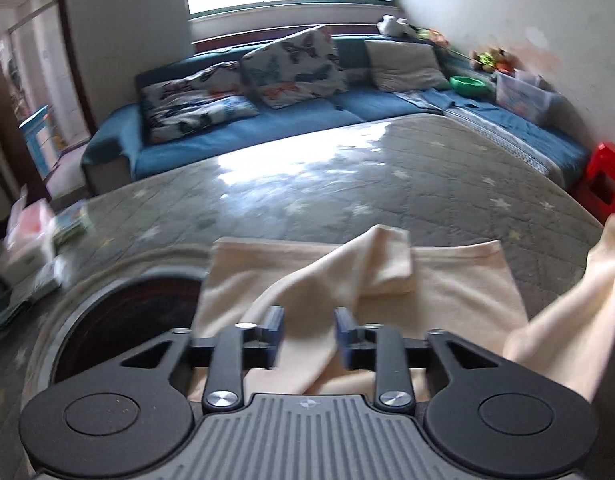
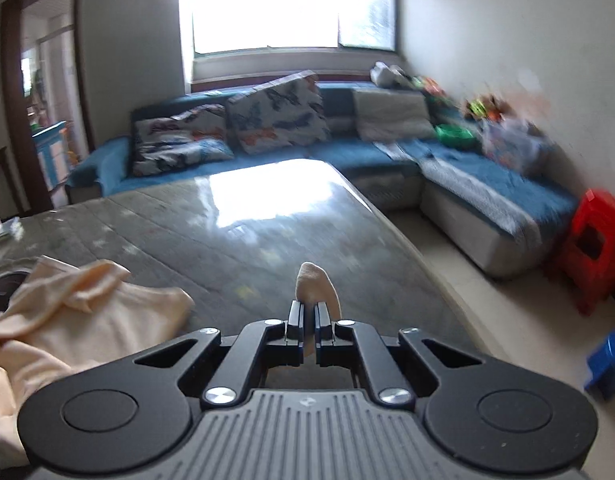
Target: Fold clothes
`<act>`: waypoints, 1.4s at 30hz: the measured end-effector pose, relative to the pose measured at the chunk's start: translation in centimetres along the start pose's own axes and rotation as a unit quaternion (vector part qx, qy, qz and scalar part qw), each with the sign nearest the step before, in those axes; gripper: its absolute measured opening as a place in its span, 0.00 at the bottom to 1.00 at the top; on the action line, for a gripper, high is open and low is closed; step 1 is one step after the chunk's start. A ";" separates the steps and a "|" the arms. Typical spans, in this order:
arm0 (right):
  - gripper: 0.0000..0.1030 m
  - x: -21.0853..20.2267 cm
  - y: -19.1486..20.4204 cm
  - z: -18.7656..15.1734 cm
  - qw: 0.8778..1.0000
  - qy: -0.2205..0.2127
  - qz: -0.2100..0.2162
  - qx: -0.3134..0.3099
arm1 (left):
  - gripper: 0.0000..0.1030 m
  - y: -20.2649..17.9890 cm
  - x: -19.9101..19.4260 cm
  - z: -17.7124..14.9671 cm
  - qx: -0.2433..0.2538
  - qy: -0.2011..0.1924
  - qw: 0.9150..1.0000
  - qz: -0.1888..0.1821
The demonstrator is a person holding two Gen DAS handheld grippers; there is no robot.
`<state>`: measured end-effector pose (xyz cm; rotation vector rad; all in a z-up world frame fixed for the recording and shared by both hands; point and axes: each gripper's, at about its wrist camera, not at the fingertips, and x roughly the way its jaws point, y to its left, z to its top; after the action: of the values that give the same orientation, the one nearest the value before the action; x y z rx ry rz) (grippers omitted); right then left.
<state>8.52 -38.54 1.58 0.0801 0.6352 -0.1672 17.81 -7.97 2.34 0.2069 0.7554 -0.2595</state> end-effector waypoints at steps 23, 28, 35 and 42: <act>0.08 1.9 -2.7 -3.6 0.998 0.052 -0.008 0.040 | 0.10 2.9 4.5 1.8 -0.065 0.004 0.998 0.018; 0.11 1.4 -2.6 -3.5 0.998 0.048 -0.010 0.036 | 0.08 7.6 0.5 0.0 -0.127 -0.023 0.990 0.064; 0.22 -0.2 -1.6 -3.3 0.999 0.036 -0.002 0.024 | 0.07 14.8 -4.9 -4.7 -0.214 -0.037 0.967 0.130; 0.31 -2.9 3.0 -3.4 0.994 0.035 0.088 -0.051 | 0.07 17.9 -6.8 -9.7 -0.243 -0.012 0.956 0.165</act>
<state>4.81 -34.74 0.69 0.0429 0.7015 0.0381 12.28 12.76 1.83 -0.1380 0.7267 0.2427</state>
